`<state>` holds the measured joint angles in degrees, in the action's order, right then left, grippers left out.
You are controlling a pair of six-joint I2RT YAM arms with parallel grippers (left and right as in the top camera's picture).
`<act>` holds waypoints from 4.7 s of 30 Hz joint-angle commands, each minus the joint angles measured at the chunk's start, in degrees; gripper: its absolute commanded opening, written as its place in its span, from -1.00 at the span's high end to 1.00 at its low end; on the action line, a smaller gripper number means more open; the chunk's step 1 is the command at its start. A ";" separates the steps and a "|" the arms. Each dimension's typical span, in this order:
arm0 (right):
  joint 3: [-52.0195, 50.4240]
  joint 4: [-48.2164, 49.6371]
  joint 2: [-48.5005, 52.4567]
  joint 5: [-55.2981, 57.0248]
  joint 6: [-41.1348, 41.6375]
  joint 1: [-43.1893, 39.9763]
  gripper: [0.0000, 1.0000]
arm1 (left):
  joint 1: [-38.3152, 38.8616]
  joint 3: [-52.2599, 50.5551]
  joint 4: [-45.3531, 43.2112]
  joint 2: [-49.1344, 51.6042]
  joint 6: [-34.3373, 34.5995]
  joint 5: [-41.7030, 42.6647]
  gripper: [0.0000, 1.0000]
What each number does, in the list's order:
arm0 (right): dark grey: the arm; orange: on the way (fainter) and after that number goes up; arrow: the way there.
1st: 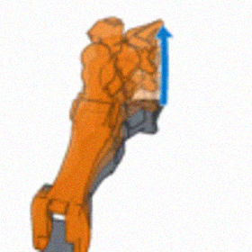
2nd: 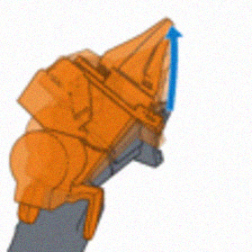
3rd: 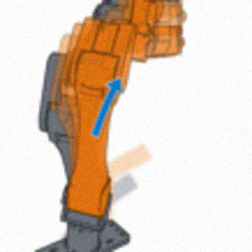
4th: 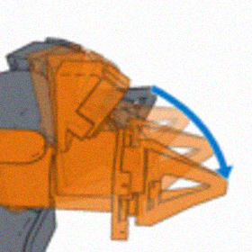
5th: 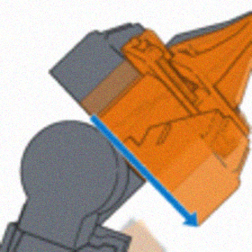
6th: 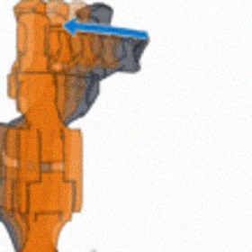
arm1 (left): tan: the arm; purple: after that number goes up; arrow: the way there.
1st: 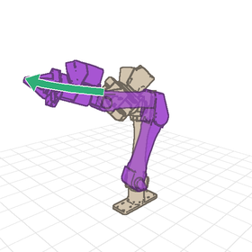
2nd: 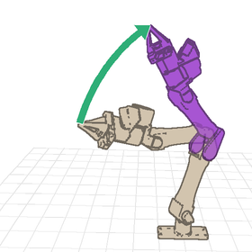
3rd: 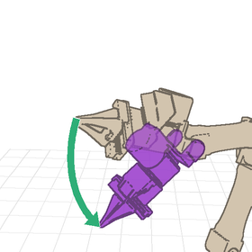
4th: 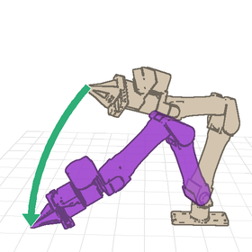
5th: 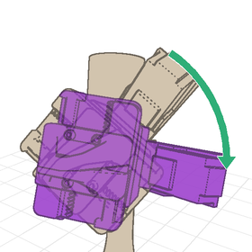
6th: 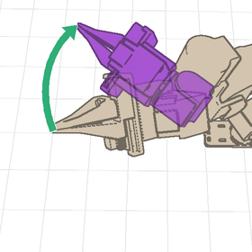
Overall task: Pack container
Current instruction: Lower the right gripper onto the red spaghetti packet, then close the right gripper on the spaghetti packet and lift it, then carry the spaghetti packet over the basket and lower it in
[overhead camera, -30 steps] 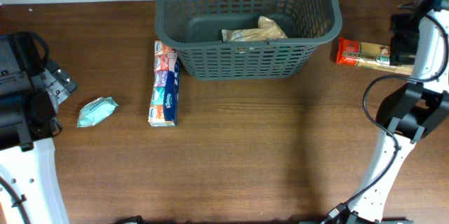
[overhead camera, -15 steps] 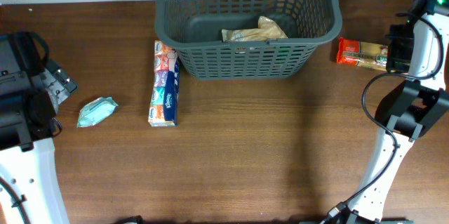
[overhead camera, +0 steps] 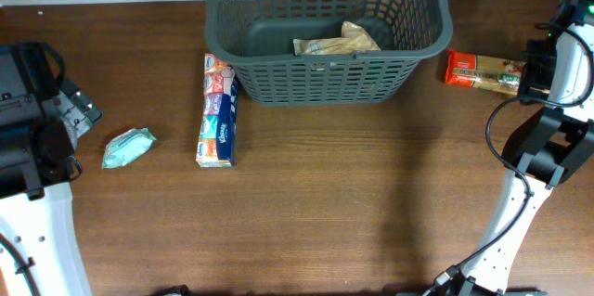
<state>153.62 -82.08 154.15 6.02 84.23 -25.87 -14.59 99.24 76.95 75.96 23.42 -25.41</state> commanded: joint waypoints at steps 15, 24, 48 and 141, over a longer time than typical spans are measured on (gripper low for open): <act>-0.11 6.29 2.71 -2.14 -1.42 -0.46 -0.97 | -0.26 0.76 -0.13 -0.22 0.33 0.37 -0.99; -0.37 6.23 3.32 -1.92 -1.46 -0.46 -0.97 | -0.26 0.76 -0.13 -0.22 0.33 0.37 -0.99; -0.42 -9.25 6.64 0.20 -3.69 -3.61 -0.98 | -0.26 0.76 -0.13 -0.22 0.33 0.39 -0.99; -3.39 20.02 -23.56 -8.15 -70.27 34.23 0.91 | -0.26 0.76 -0.13 -0.22 0.33 0.39 -0.99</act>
<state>150.91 -63.31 132.44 -3.14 14.24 7.92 -14.59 99.24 76.93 75.96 23.42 -25.41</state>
